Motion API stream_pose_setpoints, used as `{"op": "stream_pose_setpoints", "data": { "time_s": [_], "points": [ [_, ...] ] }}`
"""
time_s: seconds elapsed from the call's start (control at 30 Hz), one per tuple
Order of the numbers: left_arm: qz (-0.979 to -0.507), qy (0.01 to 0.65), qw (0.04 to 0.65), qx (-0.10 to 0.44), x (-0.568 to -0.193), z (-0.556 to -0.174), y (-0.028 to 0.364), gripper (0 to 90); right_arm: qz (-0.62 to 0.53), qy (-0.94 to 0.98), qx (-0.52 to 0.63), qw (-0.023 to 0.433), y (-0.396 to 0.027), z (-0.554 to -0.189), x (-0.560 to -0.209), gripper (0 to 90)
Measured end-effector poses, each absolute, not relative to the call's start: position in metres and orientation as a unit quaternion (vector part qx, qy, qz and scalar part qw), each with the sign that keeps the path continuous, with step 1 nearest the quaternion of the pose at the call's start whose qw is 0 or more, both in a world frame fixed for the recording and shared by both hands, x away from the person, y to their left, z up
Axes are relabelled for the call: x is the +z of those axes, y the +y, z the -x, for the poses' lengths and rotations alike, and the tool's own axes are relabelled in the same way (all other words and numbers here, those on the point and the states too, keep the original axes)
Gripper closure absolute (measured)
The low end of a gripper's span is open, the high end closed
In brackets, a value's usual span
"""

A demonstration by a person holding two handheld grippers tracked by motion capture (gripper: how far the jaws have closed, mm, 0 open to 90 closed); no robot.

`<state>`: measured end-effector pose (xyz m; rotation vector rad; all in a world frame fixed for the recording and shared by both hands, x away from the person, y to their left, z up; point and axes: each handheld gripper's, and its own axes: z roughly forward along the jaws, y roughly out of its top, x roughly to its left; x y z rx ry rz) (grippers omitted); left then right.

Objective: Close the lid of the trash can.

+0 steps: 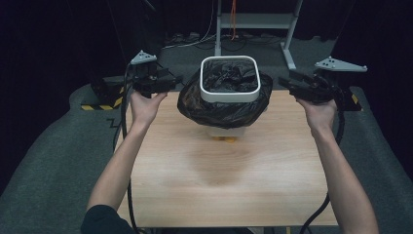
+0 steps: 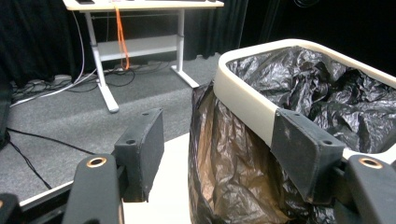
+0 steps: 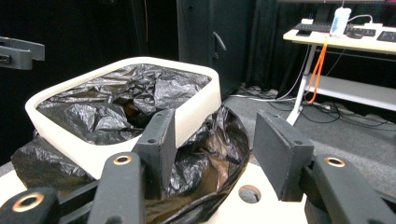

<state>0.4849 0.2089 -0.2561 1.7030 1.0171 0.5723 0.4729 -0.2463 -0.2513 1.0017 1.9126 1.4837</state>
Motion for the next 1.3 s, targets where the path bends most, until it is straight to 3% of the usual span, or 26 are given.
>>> {"op": "stream_pose_setpoints", "data": {
  "time_s": [1.3],
  "points": [
    [-0.695, 0.458, 0.506, 0.227, -0.296, -0.463, 0.24, 34.6, -0.388, 0.7, 0.548, 0.242, -0.271, -0.46, -0.283, 49.1]
  ]
}}
